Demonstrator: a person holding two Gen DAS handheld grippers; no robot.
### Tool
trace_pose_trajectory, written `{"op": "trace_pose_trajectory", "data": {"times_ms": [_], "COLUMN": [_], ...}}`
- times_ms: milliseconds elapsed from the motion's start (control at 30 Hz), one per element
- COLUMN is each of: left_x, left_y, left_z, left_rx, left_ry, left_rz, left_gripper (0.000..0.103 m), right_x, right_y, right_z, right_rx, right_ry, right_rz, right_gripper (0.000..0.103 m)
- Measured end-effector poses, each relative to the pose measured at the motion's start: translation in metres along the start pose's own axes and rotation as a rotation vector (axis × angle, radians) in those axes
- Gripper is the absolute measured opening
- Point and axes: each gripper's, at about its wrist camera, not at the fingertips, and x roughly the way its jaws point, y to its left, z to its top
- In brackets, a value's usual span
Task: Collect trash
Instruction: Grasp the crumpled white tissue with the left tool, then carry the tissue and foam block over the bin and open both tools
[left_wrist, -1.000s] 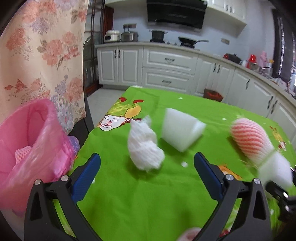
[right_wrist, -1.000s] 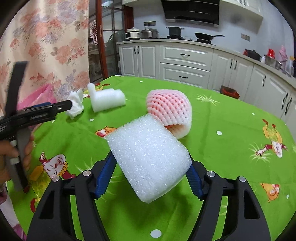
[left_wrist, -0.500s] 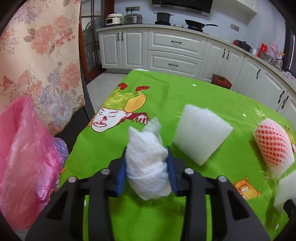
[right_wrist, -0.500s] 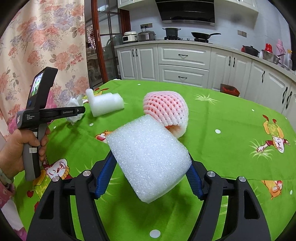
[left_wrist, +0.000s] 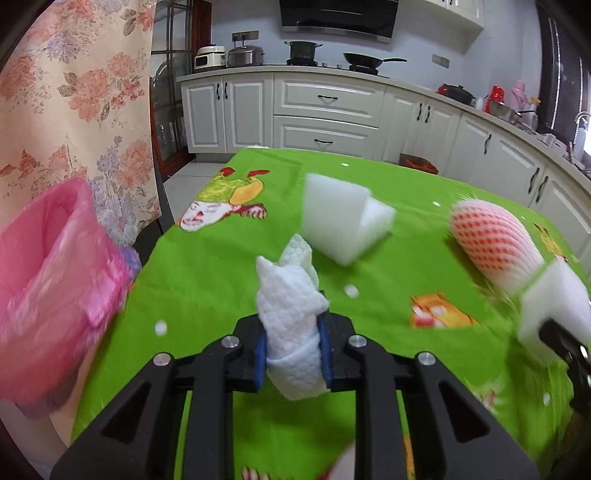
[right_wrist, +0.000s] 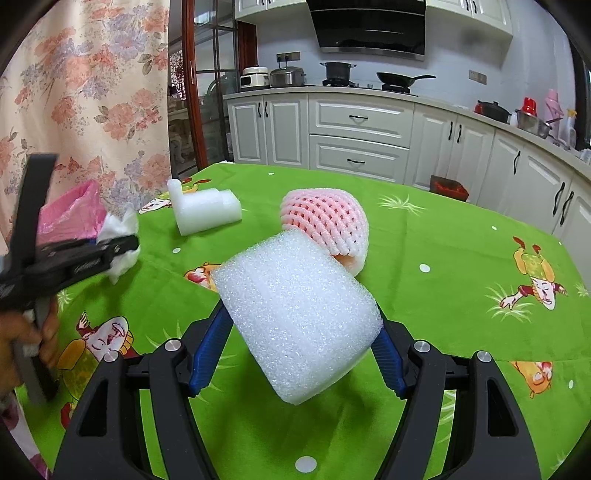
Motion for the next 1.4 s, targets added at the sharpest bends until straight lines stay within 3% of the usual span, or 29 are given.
{"op": "trace_pose_trajectory", "data": {"times_ms": [367,833,1400], "left_x": [-0.055,-0.127,-0.196], "left_y": [-0.006,0.019,0.083], "left_z": [-0.042,-0.086,-0.078], "left_rx": [0.017,0.027,-0.03], "left_ry": [-0.052,-0.147,-0.307], "left_rz": [-0.028,-0.064,0.016], "left_gripper": [0.022,0.022,0.022], "right_x": [-0.034,-0.059,-0.062], "right_y": [0.019,0.064,0.165], "right_z": [-0.025,-0.038,0.009], "right_rx": [0.04,0.0,-0.125], "right_ry": [-0.03,-0.049,-0.147], "right_rz": [0.037,0.085,0.193], "right_gripper": [0.068,0.068,0.069]}}
